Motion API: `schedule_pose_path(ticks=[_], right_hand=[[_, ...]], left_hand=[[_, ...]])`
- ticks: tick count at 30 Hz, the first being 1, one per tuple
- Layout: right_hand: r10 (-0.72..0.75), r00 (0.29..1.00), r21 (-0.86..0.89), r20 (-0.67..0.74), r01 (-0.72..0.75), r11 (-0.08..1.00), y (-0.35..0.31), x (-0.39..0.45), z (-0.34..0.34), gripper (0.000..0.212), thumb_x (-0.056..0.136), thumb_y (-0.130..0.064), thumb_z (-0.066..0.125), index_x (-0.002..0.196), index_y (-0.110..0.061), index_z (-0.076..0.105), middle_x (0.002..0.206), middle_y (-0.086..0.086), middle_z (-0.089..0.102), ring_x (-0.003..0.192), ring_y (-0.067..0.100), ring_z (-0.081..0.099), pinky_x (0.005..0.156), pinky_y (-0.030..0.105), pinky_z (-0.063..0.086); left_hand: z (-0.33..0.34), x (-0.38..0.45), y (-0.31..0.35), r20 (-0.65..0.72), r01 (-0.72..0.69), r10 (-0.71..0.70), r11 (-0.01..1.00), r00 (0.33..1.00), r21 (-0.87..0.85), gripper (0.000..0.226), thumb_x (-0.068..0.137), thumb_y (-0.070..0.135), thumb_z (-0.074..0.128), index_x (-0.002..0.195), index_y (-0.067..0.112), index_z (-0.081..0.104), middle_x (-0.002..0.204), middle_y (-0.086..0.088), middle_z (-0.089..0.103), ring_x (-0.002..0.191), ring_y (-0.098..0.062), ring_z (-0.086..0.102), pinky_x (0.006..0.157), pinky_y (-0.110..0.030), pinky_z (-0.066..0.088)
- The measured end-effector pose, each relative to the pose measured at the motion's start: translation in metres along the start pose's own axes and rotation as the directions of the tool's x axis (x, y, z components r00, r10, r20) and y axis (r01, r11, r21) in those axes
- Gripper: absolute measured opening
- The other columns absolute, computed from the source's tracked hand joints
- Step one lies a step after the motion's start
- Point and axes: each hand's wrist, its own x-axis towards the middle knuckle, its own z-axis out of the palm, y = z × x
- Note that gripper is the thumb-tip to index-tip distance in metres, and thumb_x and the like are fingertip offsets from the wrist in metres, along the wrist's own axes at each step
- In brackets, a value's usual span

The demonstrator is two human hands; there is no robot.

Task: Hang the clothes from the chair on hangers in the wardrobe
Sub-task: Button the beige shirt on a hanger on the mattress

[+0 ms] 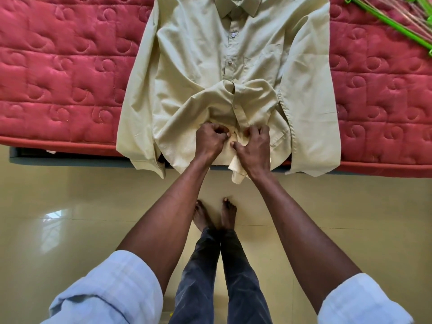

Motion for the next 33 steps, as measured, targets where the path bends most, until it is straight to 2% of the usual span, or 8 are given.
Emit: schedule_pose_path(ticks=[4,8,12,15,18,24,30,33], right_hand=[[-0.047,0.998,-0.071,-0.037,0.044,0.996,-0.001,-0.004,-0.004,0.037,0.078,-0.019,0.078,0.106,-0.008,0.057,0.106,0.009,0.057,0.094,0.023,0.056,0.083,0.036,0.051],[-0.026,0.999,-0.217,0.03,0.032,0.976,-0.013,0.0,-0.015,0.02,0.085,0.0,0.057,0.104,-0.006,0.053,0.093,0.012,0.062,0.081,0.03,0.061,0.065,0.035,0.044],[0.017,0.997,-0.303,0.081,0.008,0.953,-0.018,0.005,-0.019,0.02,0.087,0.003,0.051,0.105,-0.004,0.057,0.098,0.014,0.062,0.087,0.031,0.061,0.067,0.033,0.04],[0.07,0.998,-0.209,-0.001,-0.069,0.976,-0.013,0.002,-0.016,0.021,0.084,0.004,0.051,0.101,-0.004,0.061,0.098,0.013,0.063,0.087,0.027,0.058,0.07,0.032,0.041],[-0.019,0.989,-0.21,-0.149,-0.013,0.978,-0.007,-0.004,-0.011,0.029,0.078,0.006,0.049,0.102,-0.004,0.063,0.104,0.016,0.056,0.097,0.03,0.052,0.081,0.037,0.047],[-0.042,0.997,-0.205,-0.067,0.027,0.978,-0.004,-0.003,-0.004,0.025,0.084,-0.02,0.063,0.104,-0.004,0.063,0.105,0.016,0.061,0.096,0.029,0.057,0.082,0.037,0.049],[-0.049,0.997,-0.236,-0.051,0.036,0.971,0.0,0.001,-0.009,0.018,0.085,-0.004,0.064,0.102,-0.006,0.064,0.102,0.011,0.064,0.089,0.025,0.061,0.077,0.032,0.049],[0.102,0.994,-0.026,0.03,-0.102,0.994,0.006,0.009,-0.018,0.009,0.085,-0.011,0.069,0.094,-0.009,0.069,0.088,0.003,0.068,0.08,0.017,0.061,0.069,0.025,0.042]], left_hand=[[-0.004,0.0,0.001,0.034,0.022,-0.02,0.998,0.999,-0.057,0.006,0.082,0.008,0.075,0.087,0.008,0.077,0.083,0.005,0.07,0.075,-0.001,0.063,0.064,-0.005,0.045],[-0.006,0.0,-0.002,0.05,0.025,-0.021,0.995,0.999,-0.092,0.005,0.081,0.009,0.076,0.085,0.01,0.077,0.084,0.002,0.072,0.076,-0.004,0.065,0.063,-0.006,0.045],[-0.005,-0.001,-0.005,0.062,0.002,0.002,0.997,0.998,-0.077,0.005,0.08,0.009,0.076,0.086,0.01,0.077,0.085,0.003,0.072,0.077,-0.003,0.064,0.065,-0.007,0.045],[-0.005,-0.002,-0.005,0.057,0.002,0.003,0.997,0.998,-0.082,0.005,0.08,0.01,0.076,0.086,0.009,0.077,0.083,0.005,0.071,0.077,-0.003,0.064,0.065,-0.007,0.046],[-0.005,-0.001,-0.005,0.049,0.007,-0.003,0.997,0.999,-0.082,0.004,0.08,0.01,0.076,0.084,0.01,0.077,0.079,0.009,0.068,0.075,-0.002,0.063,0.063,-0.006,0.045],[-0.005,-0.002,-0.005,0.044,0.006,-0.002,0.996,0.999,-0.084,0.005,0.08,0.01,0.076,0.085,0.009,0.077,0.077,0.011,0.067,0.072,0.002,0.061,0.06,-0.004,0.042],[-0.005,-0.004,-0.005,0.048,0.005,-0.001,0.996,0.999,-0.088,0.005,0.081,0.009,0.076,0.086,0.01,0.076,0.078,0.012,0.066,0.073,0.003,0.061,0.06,-0.002,0.042],[-0.006,-0.004,-0.006,0.038,0.019,-0.015,0.995,0.999,-0.101,0.003,0.08,0.012,0.077,0.083,0.013,0.076,0.081,0.008,0.069,0.074,0.001,0.062,0.061,-0.005,0.043]])
